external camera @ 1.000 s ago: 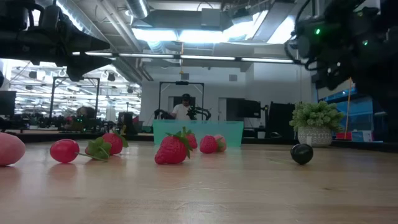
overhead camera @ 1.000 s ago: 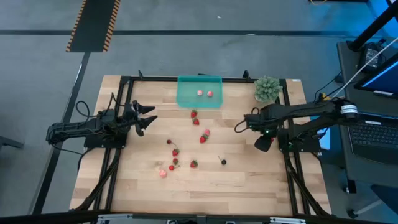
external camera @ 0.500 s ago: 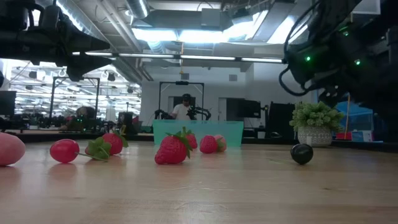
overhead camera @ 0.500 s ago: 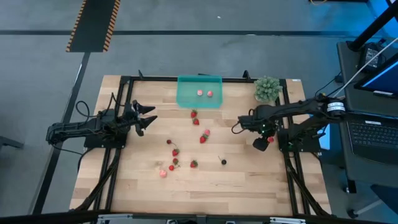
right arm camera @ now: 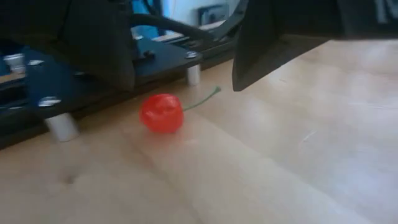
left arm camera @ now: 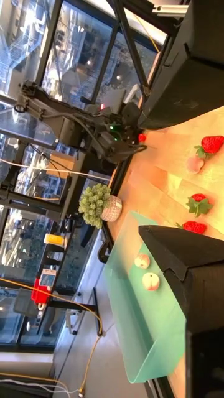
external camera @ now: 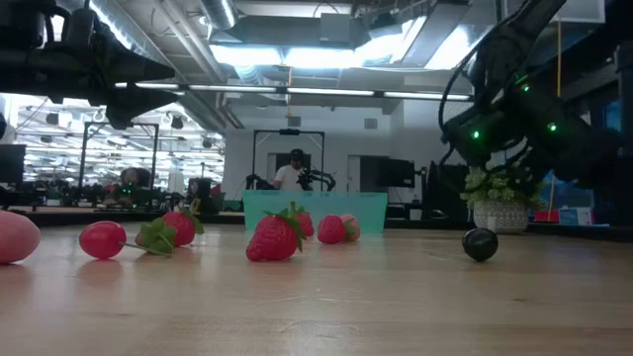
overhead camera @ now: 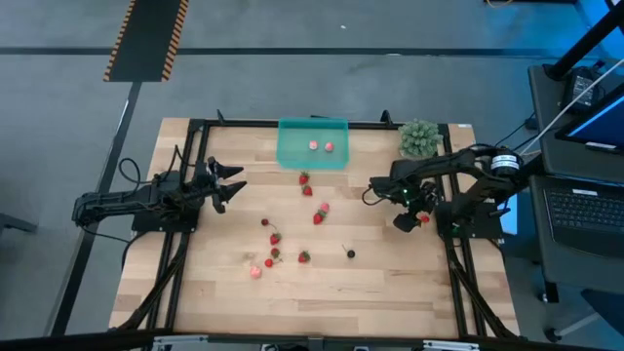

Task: Pick and placing Produce into tupperware
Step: Put the red cherry into the green container

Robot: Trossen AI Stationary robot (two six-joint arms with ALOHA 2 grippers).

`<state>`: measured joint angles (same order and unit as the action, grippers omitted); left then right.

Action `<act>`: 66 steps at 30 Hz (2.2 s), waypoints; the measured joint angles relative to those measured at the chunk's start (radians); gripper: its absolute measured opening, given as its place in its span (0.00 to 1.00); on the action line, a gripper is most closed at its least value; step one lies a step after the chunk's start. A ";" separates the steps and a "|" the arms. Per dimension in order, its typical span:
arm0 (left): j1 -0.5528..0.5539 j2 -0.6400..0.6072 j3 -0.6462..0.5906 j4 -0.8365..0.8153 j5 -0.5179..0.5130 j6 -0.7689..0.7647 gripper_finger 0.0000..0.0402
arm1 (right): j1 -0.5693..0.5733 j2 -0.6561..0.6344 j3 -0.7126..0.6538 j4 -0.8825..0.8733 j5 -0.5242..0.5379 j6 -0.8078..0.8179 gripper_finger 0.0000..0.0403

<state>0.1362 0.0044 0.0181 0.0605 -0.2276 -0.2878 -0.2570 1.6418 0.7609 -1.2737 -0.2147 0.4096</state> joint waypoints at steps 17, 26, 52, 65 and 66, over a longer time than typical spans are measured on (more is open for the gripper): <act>0.000 0.000 0.000 0.000 0.000 -0.001 0.64 | -0.051 0.086 -0.018 0.085 -0.017 -0.018 0.68; 0.000 0.000 0.000 0.000 0.000 0.000 0.64 | -0.053 0.086 -0.105 0.123 -0.023 0.017 0.68; 0.000 0.000 0.000 0.000 0.000 0.001 0.64 | -0.056 0.085 -0.072 0.177 -0.004 -0.033 0.33; 0.000 0.000 0.000 -0.001 0.000 0.001 0.64 | -0.056 0.085 -0.071 0.182 0.008 -0.053 0.31; 0.000 0.000 0.000 -0.001 0.000 0.001 0.64 | -0.056 0.085 -0.070 0.182 0.008 -0.052 0.29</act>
<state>0.1360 0.0046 0.0181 0.0597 -0.2276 -0.2867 -0.3130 1.7267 0.6905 -1.0920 -0.2070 0.3573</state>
